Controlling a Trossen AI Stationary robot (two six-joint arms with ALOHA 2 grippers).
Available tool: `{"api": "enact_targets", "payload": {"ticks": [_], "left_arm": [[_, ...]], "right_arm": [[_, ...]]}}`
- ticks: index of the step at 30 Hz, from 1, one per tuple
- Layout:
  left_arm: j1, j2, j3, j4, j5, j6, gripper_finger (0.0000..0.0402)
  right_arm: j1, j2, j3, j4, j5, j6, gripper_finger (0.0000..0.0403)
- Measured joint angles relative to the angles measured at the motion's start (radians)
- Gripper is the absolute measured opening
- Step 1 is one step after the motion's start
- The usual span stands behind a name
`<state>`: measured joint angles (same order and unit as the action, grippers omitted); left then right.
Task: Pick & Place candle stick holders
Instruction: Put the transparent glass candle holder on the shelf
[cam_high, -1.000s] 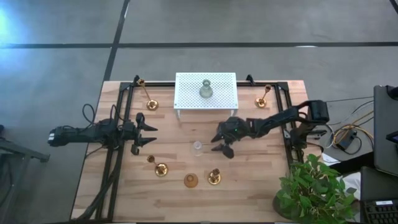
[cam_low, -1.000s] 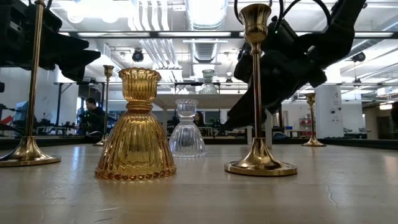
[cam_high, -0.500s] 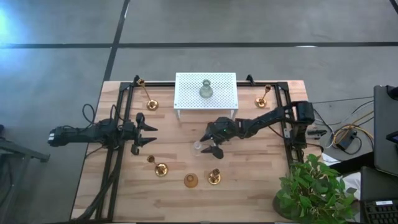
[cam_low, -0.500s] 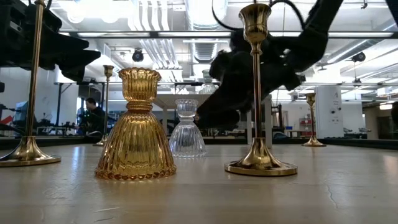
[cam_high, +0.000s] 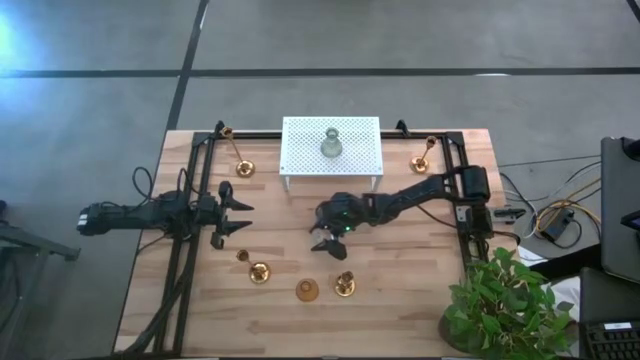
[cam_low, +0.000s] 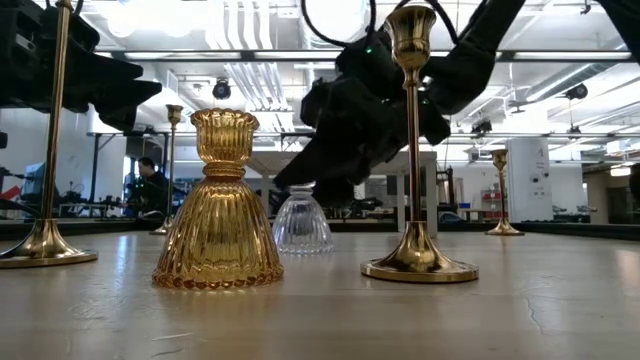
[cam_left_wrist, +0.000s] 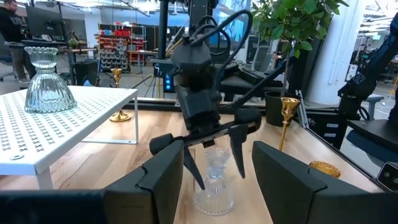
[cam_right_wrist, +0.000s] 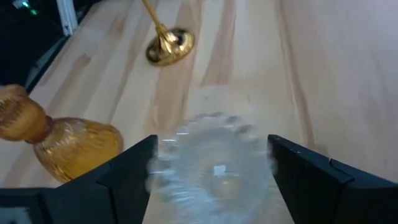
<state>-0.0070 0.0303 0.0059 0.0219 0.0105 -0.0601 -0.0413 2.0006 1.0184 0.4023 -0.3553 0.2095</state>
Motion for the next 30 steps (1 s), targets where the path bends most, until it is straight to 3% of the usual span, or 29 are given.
{"api": "enact_targets", "payload": {"ticks": [11,19,30], "left_arm": [[0.0,0.0,0.0,0.0,0.0,0.0,0.0197],[0.0,0.0,0.0,0.0,0.0,0.0,0.0197],[0.0,0.001,0.0,0.0,0.0,0.0,0.0197]], "right_arm": [[-0.001,0.009,0.022,-0.05,-0.012,-0.003,0.0226],[-0.001,-0.018,0.016,-0.061,-0.013,-0.004,0.0133],[-0.012,-0.141,-0.013,-0.167,0.014,-0.032,0.013]]}}
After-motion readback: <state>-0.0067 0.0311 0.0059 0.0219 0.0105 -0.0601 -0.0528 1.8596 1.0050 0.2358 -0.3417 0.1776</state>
